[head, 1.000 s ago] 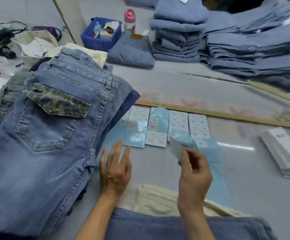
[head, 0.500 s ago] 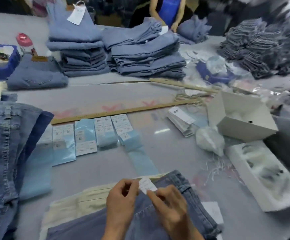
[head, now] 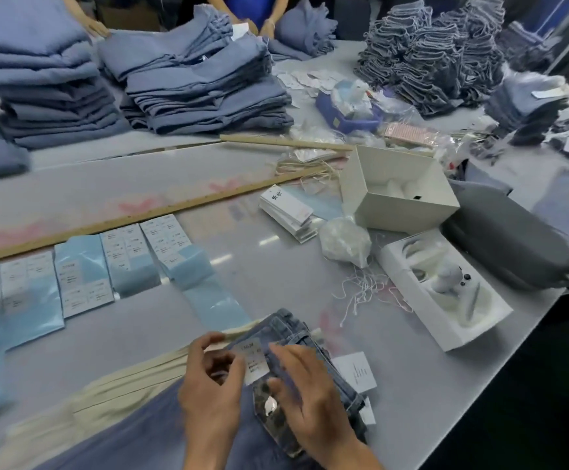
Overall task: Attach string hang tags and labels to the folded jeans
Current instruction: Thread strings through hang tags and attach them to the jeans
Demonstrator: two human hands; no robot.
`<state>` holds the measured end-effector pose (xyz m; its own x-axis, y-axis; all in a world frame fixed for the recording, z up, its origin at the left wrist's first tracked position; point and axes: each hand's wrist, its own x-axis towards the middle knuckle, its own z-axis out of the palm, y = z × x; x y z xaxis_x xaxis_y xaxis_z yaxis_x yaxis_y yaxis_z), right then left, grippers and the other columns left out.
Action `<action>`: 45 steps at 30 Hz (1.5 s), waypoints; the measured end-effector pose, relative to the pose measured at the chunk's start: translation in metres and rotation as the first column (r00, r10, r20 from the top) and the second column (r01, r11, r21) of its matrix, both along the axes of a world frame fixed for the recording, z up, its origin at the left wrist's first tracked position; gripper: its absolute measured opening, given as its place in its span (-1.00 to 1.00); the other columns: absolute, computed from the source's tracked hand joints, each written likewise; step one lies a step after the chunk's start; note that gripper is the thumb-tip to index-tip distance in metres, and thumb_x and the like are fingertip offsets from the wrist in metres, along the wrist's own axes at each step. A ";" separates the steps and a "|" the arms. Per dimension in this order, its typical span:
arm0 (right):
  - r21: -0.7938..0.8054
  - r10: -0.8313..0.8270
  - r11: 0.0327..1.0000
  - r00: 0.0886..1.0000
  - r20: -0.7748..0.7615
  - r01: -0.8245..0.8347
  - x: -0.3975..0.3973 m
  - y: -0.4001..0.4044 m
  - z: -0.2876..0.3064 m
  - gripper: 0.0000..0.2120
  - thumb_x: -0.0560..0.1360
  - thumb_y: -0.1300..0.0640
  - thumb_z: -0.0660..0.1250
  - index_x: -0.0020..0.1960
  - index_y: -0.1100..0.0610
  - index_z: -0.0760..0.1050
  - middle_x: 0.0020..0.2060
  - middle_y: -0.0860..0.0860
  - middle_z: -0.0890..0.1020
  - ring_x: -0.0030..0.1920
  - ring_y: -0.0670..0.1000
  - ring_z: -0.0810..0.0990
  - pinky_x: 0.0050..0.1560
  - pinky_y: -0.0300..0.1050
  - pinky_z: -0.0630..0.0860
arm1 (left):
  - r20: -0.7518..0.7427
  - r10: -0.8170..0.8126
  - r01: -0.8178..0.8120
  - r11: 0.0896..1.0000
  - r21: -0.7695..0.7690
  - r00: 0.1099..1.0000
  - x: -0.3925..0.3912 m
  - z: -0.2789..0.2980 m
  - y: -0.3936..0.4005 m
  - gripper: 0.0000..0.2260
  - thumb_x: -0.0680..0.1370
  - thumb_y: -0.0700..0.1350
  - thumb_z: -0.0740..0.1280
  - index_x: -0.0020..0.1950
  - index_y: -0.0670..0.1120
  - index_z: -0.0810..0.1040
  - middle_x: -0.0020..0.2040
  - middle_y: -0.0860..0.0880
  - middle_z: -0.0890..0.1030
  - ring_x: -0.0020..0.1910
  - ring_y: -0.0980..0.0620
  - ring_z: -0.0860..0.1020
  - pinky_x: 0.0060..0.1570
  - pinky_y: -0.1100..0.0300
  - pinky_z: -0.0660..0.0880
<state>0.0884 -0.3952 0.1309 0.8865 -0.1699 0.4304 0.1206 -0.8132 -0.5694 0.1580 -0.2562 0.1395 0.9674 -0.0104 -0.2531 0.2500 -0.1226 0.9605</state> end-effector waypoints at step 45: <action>0.754 -0.161 0.569 0.943 -0.290 0.329 0.079 -0.273 -0.049 -0.75 0.43 0.33 0.52 -0.17 -0.04 0.66 -0.18 0.01 0.68 -0.18 0.00 0.65 -0.12 -0.24 0.60 | 0.166 -0.604 0.189 0.480 0.857 0.779 0.271 -0.062 -0.323 -0.58 0.58 0.01 0.41 0.41 -0.07 0.51 0.41 -0.07 0.44 0.36 -0.11 0.41 0.21 -0.02 0.44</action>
<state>0.1675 -0.6678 0.0818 0.7995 -0.5862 -0.1312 -0.1784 -0.0232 -0.9837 0.4295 -0.5797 0.0779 0.9032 -0.4283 0.0281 -0.4020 -0.8211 0.4053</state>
